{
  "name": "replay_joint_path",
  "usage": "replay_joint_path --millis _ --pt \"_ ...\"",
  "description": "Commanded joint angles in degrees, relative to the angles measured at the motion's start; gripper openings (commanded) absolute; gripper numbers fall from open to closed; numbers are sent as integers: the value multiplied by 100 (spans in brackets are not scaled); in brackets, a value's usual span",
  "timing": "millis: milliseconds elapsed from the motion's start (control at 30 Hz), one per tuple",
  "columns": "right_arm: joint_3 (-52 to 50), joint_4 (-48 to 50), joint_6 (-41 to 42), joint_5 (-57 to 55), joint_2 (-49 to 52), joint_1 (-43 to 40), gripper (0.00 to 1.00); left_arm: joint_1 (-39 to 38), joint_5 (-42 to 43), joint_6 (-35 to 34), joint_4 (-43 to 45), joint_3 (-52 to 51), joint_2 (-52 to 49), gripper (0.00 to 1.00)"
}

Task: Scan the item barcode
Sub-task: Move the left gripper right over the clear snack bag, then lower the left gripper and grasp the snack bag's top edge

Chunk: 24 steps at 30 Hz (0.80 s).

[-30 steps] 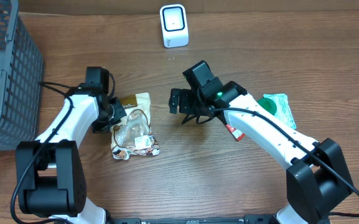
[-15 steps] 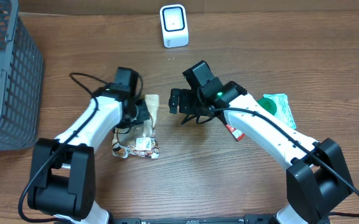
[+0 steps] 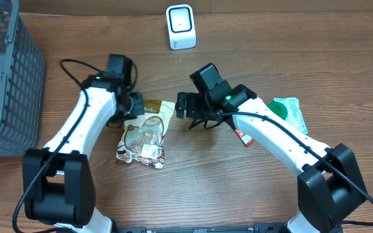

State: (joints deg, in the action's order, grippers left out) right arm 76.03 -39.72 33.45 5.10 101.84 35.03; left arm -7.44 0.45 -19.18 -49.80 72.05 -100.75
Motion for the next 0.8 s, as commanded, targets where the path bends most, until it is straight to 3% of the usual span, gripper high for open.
replay_joint_path --millis 0,300,433,767 --pt "-24 26 20 -57 33 33 100 188 -586 116 48 -59 63 4" --pt "-24 26 22 -57 33 33 100 227 -970 111 1338 -999 63 5" --pt "-24 33 22 -57 33 33 100 216 -623 118 1759 -1276 44 7" --pt "-24 20 22 -57 33 33 100 190 575 122 1766 -1287 -186 4"
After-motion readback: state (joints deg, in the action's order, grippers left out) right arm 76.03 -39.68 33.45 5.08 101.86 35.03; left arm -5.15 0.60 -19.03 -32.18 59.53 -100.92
